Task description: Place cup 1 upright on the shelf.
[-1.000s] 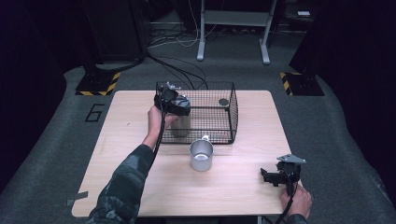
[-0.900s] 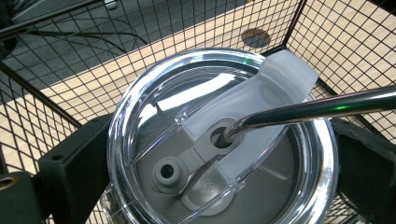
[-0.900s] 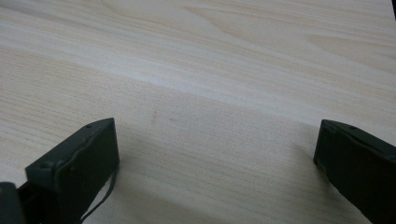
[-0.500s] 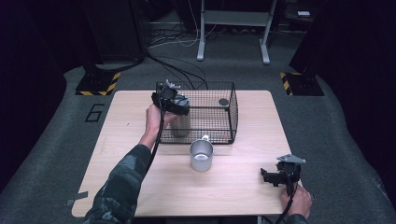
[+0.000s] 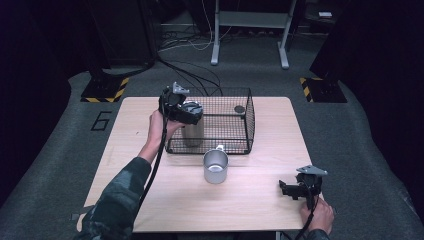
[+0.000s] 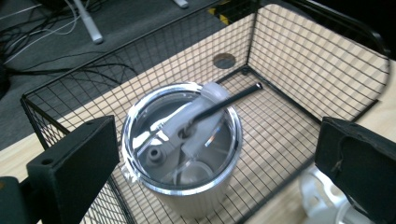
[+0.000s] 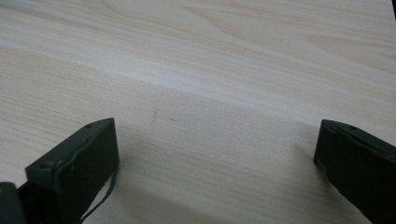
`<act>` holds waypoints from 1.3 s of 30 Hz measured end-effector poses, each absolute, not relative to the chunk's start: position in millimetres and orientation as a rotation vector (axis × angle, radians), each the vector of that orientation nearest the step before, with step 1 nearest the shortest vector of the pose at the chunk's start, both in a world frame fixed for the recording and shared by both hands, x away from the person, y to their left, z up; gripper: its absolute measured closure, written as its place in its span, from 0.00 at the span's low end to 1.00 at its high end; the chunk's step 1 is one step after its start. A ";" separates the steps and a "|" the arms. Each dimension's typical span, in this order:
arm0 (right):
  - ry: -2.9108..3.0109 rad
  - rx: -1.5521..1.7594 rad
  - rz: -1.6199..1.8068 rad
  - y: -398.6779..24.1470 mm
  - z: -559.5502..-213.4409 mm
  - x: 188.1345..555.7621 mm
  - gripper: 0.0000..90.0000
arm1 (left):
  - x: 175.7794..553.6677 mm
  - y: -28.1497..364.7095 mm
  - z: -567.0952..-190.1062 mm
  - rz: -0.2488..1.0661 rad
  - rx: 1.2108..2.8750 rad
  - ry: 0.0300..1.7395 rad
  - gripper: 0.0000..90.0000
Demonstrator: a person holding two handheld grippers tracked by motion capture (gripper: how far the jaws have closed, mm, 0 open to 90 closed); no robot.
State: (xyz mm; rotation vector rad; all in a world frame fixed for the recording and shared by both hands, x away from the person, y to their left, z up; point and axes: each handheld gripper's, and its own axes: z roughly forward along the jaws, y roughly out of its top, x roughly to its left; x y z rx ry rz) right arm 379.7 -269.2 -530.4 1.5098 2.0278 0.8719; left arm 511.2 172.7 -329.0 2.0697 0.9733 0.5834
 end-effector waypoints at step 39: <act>2.033 1.504 0.874 -269.6 -530.4 380.1 0.00 | 399.5 252.0 -416.4 0.595 2.133 1.002 0.00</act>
